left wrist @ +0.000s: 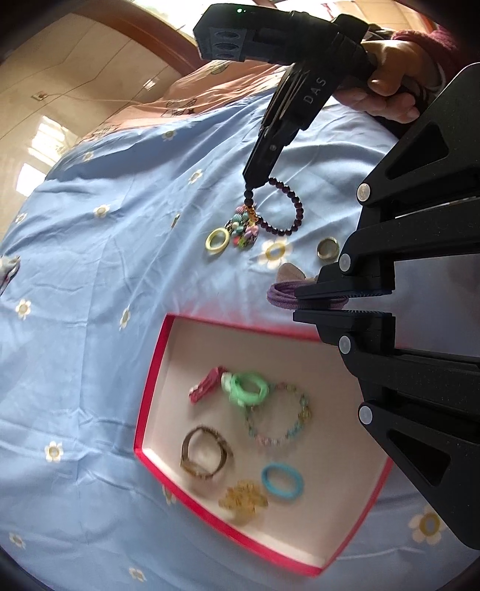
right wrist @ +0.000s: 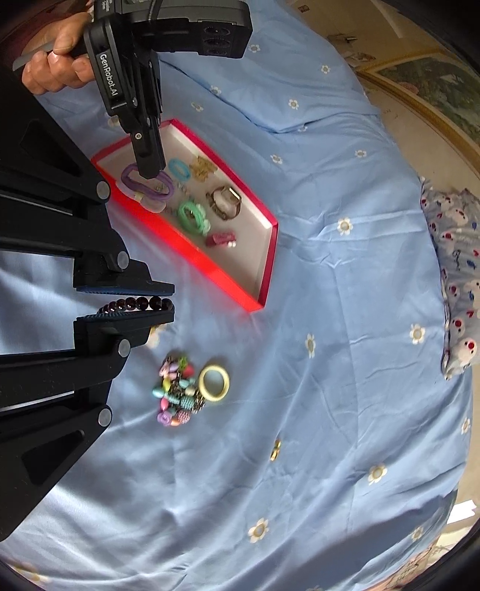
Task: Organize jewelry
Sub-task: 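Grasp the purple hair tie with the left gripper while the right gripper grasps the black bead bracelet, then carry the hair tie and bracelet into the red box and open both grippers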
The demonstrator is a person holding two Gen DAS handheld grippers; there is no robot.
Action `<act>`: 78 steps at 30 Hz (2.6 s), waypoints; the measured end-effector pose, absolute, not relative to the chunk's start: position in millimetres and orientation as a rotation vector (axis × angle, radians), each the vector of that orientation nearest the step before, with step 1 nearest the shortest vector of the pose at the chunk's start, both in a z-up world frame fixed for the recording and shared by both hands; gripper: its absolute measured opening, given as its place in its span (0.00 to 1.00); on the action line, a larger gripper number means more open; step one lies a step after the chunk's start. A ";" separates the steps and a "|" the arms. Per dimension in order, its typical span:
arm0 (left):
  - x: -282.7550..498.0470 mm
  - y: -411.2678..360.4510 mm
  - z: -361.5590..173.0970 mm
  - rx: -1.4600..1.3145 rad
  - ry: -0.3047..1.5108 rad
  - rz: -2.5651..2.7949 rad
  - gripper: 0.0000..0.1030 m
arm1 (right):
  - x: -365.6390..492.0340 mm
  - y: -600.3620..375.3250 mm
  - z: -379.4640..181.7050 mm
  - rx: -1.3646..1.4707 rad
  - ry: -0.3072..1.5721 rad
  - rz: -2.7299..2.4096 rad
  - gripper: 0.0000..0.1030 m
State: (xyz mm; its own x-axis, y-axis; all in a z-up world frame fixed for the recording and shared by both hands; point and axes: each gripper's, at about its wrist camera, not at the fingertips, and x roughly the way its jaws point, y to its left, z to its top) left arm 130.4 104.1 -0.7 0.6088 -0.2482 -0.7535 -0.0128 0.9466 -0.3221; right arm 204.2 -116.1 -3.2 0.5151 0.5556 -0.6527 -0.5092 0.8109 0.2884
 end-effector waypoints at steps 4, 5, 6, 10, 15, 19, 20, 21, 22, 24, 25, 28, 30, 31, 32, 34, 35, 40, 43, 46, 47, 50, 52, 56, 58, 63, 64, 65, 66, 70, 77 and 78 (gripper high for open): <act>123.9 120.2 0.2 -0.331 0.900 -0.106 0.04 | 199.4 -102.6 2.0 0.052 0.796 0.670 0.07; 122.5 124.9 0.4 -0.337 0.897 -0.098 0.04 | 198.5 -99.5 3.1 0.050 0.794 0.677 0.07; 121.1 129.5 0.7 -0.342 0.895 -0.088 0.04 | 197.3 -95.5 4.8 0.046 0.791 0.685 0.07; 115.6 147.4 1.6 -0.362 0.881 -0.053 0.04 | 194.1 -79.1 12.1 0.040 0.777 0.721 0.07; 110.2 169.8 -0.5 -0.383 0.875 -0.011 0.04 | 191.8 -56.8 18.9 0.029 0.767 0.770 0.07; 106.5 185.5 -3.9 -0.399 0.876 0.023 0.04 | 188.8 -33.9 19.6 0.021 0.769 0.817 0.07; 105.5 188.1 -4.5 -0.402 0.876 0.029 0.04 | 187.7 -29.0 19.1 0.018 0.771 0.826 0.07; 104.4 191.7 -5.5 -0.405 0.877 0.037 0.04 | 186.7 -23.7 18.5 0.014 0.774 0.837 0.07; 103.8 194.5 -6.4 -0.408 0.878 0.042 0.04 | 185.3 -17.9 17.7 0.010 0.777 0.850 0.07; 101.7 201.0 -8.5 -0.414 0.880 0.055 0.04 | 182.0 -5.5 15.4 0.001 0.785 0.876 0.07; 101.1 203.8 -9.8 -0.417 0.881 0.061 0.04 | 181.0 -0.8 14.2 -0.003 0.788 0.887 0.07; 100.3 213.4 -14.4 -0.427 0.886 0.075 0.04 | 174.9 16.6 10.1 -0.016 0.802 0.925 0.07; 100.7 219.5 -18.3 -0.434 0.892 0.086 0.04 | 172.1 26.0 6.9 -0.020 0.813 0.948 0.07; 101.0 221.8 -19.8 -0.434 0.895 0.090 0.04 | 171.2 29.0 5.9 -0.021 0.818 0.955 0.07; 101.9 224.1 -21.7 -0.434 0.899 0.097 0.04 | 170.4 33.6 3.0 -0.022 0.827 0.966 0.07; 104.3 227.5 -24.9 -0.429 0.907 0.106 0.04 | 170.4 40.5 -2.7 -0.028 0.842 0.977 0.07; 105.6 229.3 -26.8 -0.424 0.911 0.110 0.04 | 171.5 44.0 -7.5 -0.031 0.853 0.979 0.07; 112.5 237.2 -39.3 -0.415 0.942 0.122 0.04 | 182.8 48.9 -30.7 -0.049 0.902 0.948 0.07; 116.0 243.3 -46.7 -0.415 0.960 0.142 0.04 | 190.9 47.6 -42.7 -0.066 0.924 0.914 0.07; 119.2 248.5 -53.0 -0.416 0.979 0.163 0.04 | 200.3 45.3 -53.0 -0.084 0.941 0.879 0.07; 120.1 249.1 -54.3 -0.416 0.982 0.165 0.04 | 202.4 44.5 -54.9 -0.086 0.945 0.870 0.07; 122.9 249.0 -57.1 -0.404 0.992 0.173 0.04 | 207.0 42.4 -59.8 -0.097 0.953 0.849 0.07; 124.5 248.2 -58.2 -0.395 0.997 0.179 0.05 | 208.3 43.4 -62.8 -0.111 0.956 0.841 0.07; 125.8 247.6 -59.2 -0.387 1.001 0.186 0.06 | 209.6 45.9 -66.7 -0.127 0.968 0.839 0.07; 126.1 248.3 -59.7 -0.387 1.003 0.190 0.07 | 210.2 46.0 -66.4 -0.127 0.970 0.840 0.07; 125.9 247.1 -57.7 -0.386 1.002 0.197 0.15 | 211.2 44.0 -66.9 -0.115 0.978 0.845 0.12; 125.6 246.3 -56.8 -0.382 1.000 0.199 0.18 | 211.5 43.7 -66.7 -0.110 0.980 0.847 0.12; 125.2 245.3 -55.5 -0.376 0.997 0.202 0.19 | 211.8 43.0 -66.7 -0.103 0.982 0.848 0.12; 124.4 244.1 -53.9 -0.371 0.994 0.203 0.21 | 211.8 42.1 -66.0 -0.098 0.981 0.847 0.12; 120.6 240.3 -46.0 -0.360 0.973 0.208 0.35 | 210.5 37.4 -59.5 -0.072 0.963 0.849 0.13; 112.3 232.6 -33.4 -0.352 0.948 0.208 0.41 | 204.2 17.9 -41.8 -0.023 0.919 0.848 0.31; 110.8 231.5 -31.9 -0.356 0.946 0.206 0.42 | 202.8 12.9 -38.7 -0.011 0.909 0.846 0.32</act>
State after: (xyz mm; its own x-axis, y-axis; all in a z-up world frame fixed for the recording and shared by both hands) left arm 110.8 231.5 -31.9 0.5717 0.0177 -0.8203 -0.3255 0.9226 -0.2069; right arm 202.8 12.9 -38.7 0.3233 0.6400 -0.6971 -0.6489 0.6861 0.3289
